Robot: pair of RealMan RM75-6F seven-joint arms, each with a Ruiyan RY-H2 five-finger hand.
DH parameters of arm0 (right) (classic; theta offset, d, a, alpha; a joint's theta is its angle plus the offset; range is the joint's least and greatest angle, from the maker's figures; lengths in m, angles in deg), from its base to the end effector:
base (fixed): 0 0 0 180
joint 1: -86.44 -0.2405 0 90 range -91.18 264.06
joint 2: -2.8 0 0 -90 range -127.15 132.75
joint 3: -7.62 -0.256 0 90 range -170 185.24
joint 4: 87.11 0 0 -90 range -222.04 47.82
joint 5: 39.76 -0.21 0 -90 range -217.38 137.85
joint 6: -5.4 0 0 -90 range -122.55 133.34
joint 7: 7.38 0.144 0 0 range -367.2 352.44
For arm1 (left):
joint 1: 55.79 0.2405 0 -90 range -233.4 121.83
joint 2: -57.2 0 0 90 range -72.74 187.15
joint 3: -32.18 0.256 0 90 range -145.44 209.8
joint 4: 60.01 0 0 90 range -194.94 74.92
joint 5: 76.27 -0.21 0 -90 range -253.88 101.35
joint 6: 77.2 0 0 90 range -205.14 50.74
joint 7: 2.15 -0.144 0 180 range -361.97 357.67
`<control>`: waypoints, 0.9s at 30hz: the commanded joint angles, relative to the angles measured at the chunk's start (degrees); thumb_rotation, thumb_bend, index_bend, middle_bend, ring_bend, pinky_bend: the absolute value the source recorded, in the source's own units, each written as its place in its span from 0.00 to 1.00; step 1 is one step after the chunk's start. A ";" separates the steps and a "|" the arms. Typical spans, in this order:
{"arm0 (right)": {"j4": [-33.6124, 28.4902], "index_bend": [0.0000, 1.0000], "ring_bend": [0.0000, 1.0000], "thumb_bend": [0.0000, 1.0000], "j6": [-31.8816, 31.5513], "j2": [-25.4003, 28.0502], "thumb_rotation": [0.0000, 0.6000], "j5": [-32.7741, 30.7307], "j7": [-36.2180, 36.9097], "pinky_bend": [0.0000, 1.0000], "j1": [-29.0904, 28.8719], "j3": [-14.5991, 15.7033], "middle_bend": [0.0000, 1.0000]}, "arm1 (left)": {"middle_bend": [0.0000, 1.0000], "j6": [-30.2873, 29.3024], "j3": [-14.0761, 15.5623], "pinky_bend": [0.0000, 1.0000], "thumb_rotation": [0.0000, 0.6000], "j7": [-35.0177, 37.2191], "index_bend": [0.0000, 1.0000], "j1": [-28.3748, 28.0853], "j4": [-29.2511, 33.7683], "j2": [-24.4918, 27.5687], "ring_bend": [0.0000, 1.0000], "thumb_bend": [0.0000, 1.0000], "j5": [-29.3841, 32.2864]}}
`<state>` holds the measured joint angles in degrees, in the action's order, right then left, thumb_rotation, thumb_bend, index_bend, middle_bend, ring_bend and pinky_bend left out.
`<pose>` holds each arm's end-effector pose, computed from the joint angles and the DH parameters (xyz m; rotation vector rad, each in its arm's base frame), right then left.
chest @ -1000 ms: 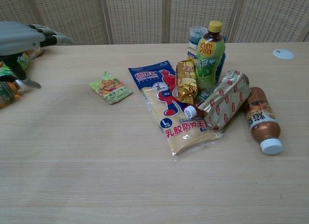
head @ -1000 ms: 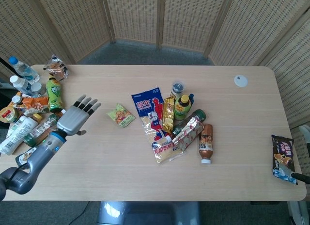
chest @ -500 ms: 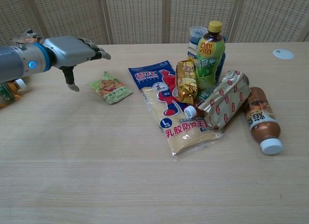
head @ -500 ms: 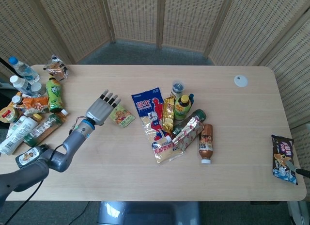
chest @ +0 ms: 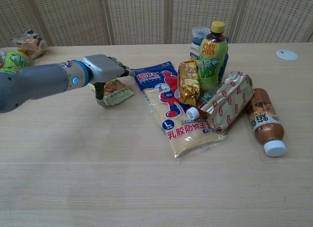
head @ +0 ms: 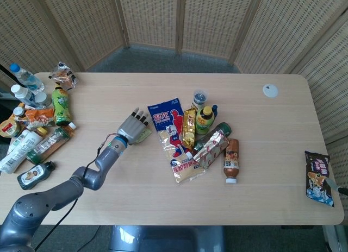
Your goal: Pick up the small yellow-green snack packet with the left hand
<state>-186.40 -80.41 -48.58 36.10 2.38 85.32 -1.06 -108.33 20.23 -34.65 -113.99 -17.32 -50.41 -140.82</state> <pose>-0.3205 -0.1777 0.2436 1.1162 -0.9491 0.9319 -0.1416 0.4328 -0.0931 -2.1109 -0.4687 -0.4208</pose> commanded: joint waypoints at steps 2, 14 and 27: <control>0.18 0.00 0.00 0.00 0.02 0.30 1.00 -0.07 0.99 0.00 0.16 -0.21 0.00 | 0.09 -1.71 -0.14 0.12 1.00 -1.52 0.16 -0.22 -0.30 -1.59 0.06 0.00 1.77; 0.23 0.00 0.00 0.00 -0.47 0.74 1.00 0.40 1.91 0.00 0.65 -0.32 0.00 | 0.84 -8.07 0.61 0.79 1.00 -3.30 0.62 1.05 1.20 -1.90 0.71 0.00 1.77; -0.34 0.00 0.00 0.00 -0.42 0.75 1.00 1.71 1.43 0.00 0.62 0.10 0.00 | 0.84 -15.80 -2.64 0.79 1.00 -5.54 0.62 1.95 19.99 9.76 0.72 0.00 2.57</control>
<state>-186.69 -80.79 -47.86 37.75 3.81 85.93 -0.99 -121.65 18.79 -38.92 -112.38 -2.78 -44.41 -138.66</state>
